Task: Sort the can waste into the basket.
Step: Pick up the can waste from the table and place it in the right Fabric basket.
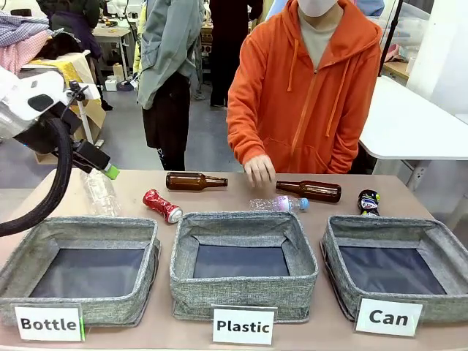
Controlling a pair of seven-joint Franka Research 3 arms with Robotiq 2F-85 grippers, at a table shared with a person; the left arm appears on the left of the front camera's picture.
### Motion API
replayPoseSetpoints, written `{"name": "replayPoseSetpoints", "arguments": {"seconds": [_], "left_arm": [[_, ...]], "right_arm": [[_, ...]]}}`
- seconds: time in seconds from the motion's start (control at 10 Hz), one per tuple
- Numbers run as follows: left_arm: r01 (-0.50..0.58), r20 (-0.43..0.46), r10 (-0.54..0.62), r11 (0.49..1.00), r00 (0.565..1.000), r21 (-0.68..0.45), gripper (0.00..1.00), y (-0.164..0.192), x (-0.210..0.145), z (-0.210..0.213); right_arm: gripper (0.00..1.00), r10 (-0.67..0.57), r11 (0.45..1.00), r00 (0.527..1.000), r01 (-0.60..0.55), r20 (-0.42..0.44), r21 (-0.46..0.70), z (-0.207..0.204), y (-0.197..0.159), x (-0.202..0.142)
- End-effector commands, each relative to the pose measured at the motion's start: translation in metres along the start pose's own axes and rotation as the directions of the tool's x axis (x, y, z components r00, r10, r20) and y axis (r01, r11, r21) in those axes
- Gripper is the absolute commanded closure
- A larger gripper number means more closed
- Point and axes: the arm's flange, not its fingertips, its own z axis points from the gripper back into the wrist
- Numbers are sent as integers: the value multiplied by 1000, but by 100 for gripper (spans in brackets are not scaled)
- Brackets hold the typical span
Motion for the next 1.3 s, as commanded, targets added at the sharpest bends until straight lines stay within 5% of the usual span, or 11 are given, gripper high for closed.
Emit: {"name": "replayPoseSetpoints", "arguments": {"seconds": [0.0,0.2,0.6,0.9,1.1,1.2], "left_arm": [[-22,-21,23,999,1000,34,0,8,-3,-5],[4,-81,5,994,997,106,0,11,31,-25],[324,-143,-310,941,940,92,0,11,78,-92],[625,-257,-625,775,737,-93,0,23,80,-118],[553,-36,-574,803,818,-222,0,65,45,-41],[595,89,-597,755,798,-274,0,85,5,8]], "right_arm": [[0,24,999,1000,-25,5,27,1,-1,2],[0,24,999,1000,-25,5,27,1,-1,2],[0,24,999,1000,-25,5,27,1,-1,2],[0,24,999,1000,-25,5,27,1,-1,2],[0,24,999,1000,-25,5,27,1,-1,2],[0,24,999,1000,-25,5,27,1,-1,2]]}}
